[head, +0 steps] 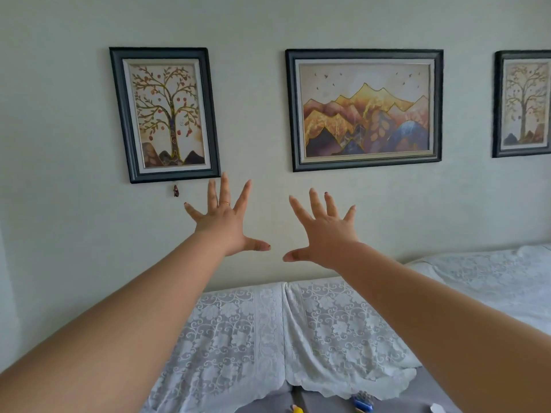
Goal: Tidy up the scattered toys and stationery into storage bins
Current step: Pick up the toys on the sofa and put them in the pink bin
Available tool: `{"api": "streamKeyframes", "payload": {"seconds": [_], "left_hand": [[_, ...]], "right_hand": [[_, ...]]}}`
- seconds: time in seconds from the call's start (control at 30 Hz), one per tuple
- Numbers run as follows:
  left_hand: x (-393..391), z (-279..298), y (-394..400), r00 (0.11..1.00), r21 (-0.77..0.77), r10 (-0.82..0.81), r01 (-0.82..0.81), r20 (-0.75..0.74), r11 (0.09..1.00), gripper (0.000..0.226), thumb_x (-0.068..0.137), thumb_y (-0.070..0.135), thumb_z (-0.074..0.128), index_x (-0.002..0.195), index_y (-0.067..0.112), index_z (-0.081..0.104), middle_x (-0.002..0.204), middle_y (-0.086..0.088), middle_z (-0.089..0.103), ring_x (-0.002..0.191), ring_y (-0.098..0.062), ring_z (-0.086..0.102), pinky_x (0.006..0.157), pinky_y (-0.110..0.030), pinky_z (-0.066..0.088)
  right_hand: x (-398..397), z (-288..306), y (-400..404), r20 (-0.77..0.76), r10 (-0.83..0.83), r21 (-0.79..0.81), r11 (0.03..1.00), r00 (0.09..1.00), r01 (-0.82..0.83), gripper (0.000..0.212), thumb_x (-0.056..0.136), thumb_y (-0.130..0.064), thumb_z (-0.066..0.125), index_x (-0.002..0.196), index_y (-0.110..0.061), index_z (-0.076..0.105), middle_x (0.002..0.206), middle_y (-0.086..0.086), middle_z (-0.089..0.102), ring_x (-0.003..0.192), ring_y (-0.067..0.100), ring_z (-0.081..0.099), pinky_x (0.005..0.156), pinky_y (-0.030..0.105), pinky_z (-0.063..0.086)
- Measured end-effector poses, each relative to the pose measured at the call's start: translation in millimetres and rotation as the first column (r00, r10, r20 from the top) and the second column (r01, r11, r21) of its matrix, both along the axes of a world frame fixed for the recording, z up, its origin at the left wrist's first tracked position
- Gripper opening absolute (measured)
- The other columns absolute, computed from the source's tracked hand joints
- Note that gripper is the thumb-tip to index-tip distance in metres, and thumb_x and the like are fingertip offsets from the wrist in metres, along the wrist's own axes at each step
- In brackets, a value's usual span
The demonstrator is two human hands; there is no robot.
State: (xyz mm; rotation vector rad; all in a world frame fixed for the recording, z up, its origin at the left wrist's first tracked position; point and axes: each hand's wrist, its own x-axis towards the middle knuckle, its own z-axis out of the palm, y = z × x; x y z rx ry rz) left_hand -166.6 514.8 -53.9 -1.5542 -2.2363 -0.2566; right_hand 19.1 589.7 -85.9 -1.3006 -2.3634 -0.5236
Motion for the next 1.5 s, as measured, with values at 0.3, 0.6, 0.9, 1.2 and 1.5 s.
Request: {"api": "streamKeyframes", "payload": {"seconds": [0.3, 0.6, 0.9, 1.2, 1.5], "left_hand": [[-71, -27, 142, 0.999, -0.056, 0.046, -0.045, 0.018, 0.997, 0.138, 0.051, 0.088, 0.057, 0.136, 0.040, -0.040, 0.142, -0.007, -0.050, 0.136, -0.032, -0.038, 0.104, -0.075, 0.002], [-140, -86, 254, 0.987, -0.098, 0.142, -0.134, 0.079, 0.986, 0.136, 0.053, 0.088, 0.056, 0.137, 0.040, -0.038, 0.143, -0.007, -0.048, 0.137, -0.032, -0.036, 0.105, -0.074, 0.002], [-212, -214, 299, 0.961, -0.257, 0.220, -0.173, 0.167, 0.951, 0.135, 0.052, 0.087, 0.057, 0.141, 0.040, -0.033, 0.146, -0.006, -0.046, 0.139, -0.031, -0.034, 0.103, -0.075, 0.002], [-304, -404, 278, 0.919, -0.450, 0.298, -0.159, 0.257, 0.879, 0.135, 0.052, 0.087, 0.058, 0.139, 0.042, -0.035, 0.144, -0.006, -0.048, 0.138, -0.032, -0.035, 0.103, -0.076, 0.000], [-390, -589, 224, 0.888, -0.547, 0.340, -0.126, 0.309, 0.827, 0.117, 0.068, 0.079, 0.056, 0.145, 0.040, -0.024, 0.152, -0.007, -0.035, 0.143, -0.030, -0.025, 0.105, -0.072, 0.002]], "right_hand": [[-90, -23, 147, -0.027, 0.003, -0.077, 0.997, 1.000, -0.005, 0.119, 0.067, -0.085, 0.050, 0.147, -0.037, -0.025, 0.159, 0.006, -0.024, 0.147, 0.034, -0.015, 0.109, 0.072, 0.008], [-161, -72, 279, -0.005, 0.053, -0.149, 0.987, 0.999, -0.053, 0.116, 0.070, -0.083, 0.048, 0.147, -0.037, -0.025, 0.159, 0.006, -0.024, 0.147, 0.034, -0.013, 0.110, 0.070, 0.007], [-253, -193, 332, 0.043, 0.193, -0.326, 0.930, 0.980, -0.169, 0.113, 0.074, -0.078, 0.052, 0.148, -0.036, -0.023, 0.160, 0.006, -0.020, 0.148, 0.032, -0.011, 0.111, 0.070, 0.008], [-337, -386, 315, 0.128, 0.278, -0.551, 0.818, 0.952, -0.165, 0.109, 0.079, -0.071, 0.053, 0.148, -0.034, -0.023, 0.161, 0.006, -0.015, 0.148, 0.032, -0.009, 0.112, 0.067, 0.007], [-425, -567, 270, 0.172, 0.329, -0.670, 0.730, 0.929, -0.135, 0.094, 0.087, -0.059, 0.055, 0.153, -0.028, -0.004, 0.154, 0.008, 0.023, 0.144, 0.030, 0.019, 0.118, 0.054, 0.011]]}}
